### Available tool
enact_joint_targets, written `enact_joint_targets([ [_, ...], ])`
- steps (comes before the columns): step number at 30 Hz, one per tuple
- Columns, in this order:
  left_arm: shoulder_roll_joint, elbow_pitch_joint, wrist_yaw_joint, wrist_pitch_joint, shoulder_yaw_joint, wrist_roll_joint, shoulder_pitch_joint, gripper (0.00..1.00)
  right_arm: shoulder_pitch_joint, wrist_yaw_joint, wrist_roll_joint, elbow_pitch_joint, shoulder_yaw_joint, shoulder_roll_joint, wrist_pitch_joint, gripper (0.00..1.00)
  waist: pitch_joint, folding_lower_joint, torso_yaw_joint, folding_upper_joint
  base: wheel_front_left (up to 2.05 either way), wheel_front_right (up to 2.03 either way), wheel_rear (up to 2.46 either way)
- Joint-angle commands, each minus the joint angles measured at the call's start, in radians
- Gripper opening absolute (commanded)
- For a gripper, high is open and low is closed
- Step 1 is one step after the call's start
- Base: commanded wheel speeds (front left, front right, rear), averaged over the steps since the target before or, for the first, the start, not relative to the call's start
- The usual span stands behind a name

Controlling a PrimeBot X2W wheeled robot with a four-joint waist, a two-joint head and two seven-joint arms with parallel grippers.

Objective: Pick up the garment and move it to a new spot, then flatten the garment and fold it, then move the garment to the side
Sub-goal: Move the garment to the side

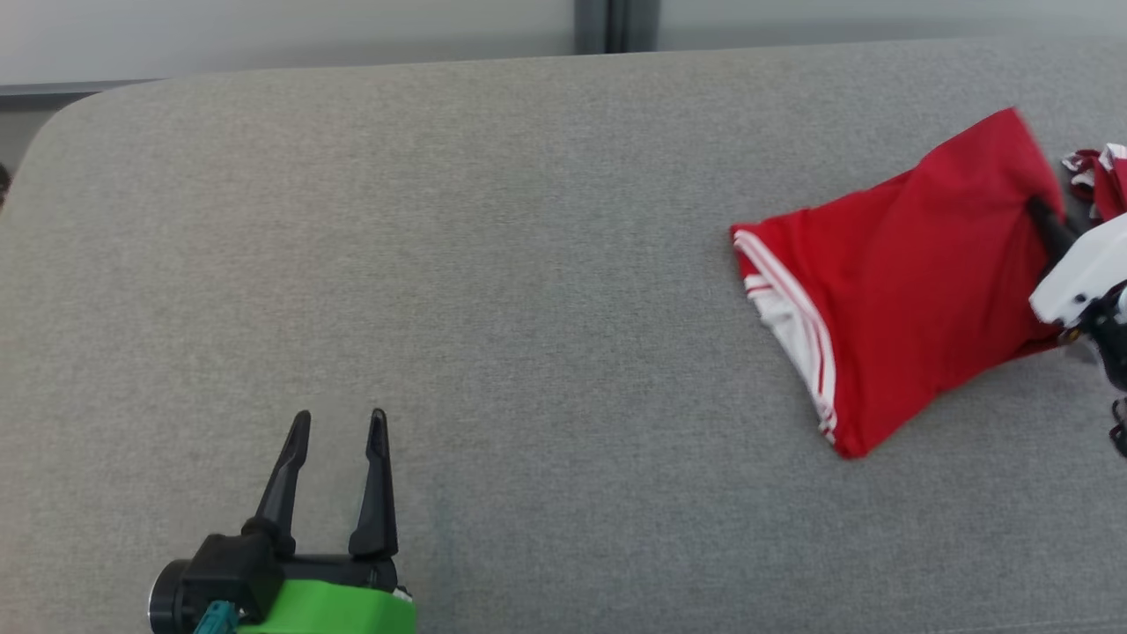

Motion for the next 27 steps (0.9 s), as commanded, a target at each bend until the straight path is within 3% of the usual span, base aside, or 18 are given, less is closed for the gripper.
enact_joint_targets([
  [1, 0.003, -0.005, 0.002, -0.003, 0.007, -0.016, -0.024, 1.00, -0.029, -0.002, -0.012, 0.011, -0.023, -0.022, -0.015, 0.00, 0.055, 0.0000, -0.067, 0.0000, 0.00, 0.00, 0.00],
  [5, 0.003, -0.014, -0.019, -0.003, -0.017, -0.001, -0.063, 1.00, -0.097, -0.001, -0.049, 0.037, -0.082, -0.080, -0.048, 0.00, 0.090, 0.0000, -0.102, 0.0000, 0.00, 0.00, 0.00],
  [8, 0.003, -0.017, -0.010, -0.003, -0.023, -0.029, -0.087, 1.00, -0.139, -0.001, -0.078, 0.060, -0.125, -0.100, -0.090, 0.00, 0.110, 0.0000, -0.117, 0.0000, 0.00, 0.00, 0.00],
  [16, 0.003, -0.033, 0.011, -0.003, -0.060, -0.045, -0.094, 1.00, -0.208, -0.001, -0.124, 0.135, -0.226, -0.102, -0.158, 0.00, 0.122, 0.0000, -0.128, 0.0000, 0.00, 0.00, 0.00],
  [17, 0.003, -0.031, 0.011, -0.003, -0.061, -0.042, -0.091, 1.00, -0.212, -0.001, -0.140, 0.150, -0.238, -0.108, -0.169, 0.38, 0.122, 0.0000, -0.129, 0.0000, 0.00, 0.00, 0.00],
  [18, 0.003, -0.027, 0.012, -0.003, -0.063, -0.035, -0.086, 1.00, -0.217, -0.001, -0.162, 0.168, -0.249, -0.110, -0.183, 1.00, 0.121, 0.0000, -0.129, 0.0000, 0.00, 0.00, 0.00],
  [23, 0.003, -0.025, 0.015, -0.003, -0.052, -0.020, -0.078, 1.00, -0.214, -0.001, -0.278, 0.229, -0.308, -0.119, -0.317, 1.00, 0.105, 0.0000, -0.126, 0.0000, 0.00, 0.00, 0.00],
  [27, 0.003, -0.048, 0.018, -0.003, -0.034, -0.031, -0.065, 1.00, -0.151, -0.001, -0.385, 0.192, -0.296, -0.104, -0.436, 1.00, 0.072, 0.0000, -0.122, 0.0000, 0.00, 0.00, 0.00],
])
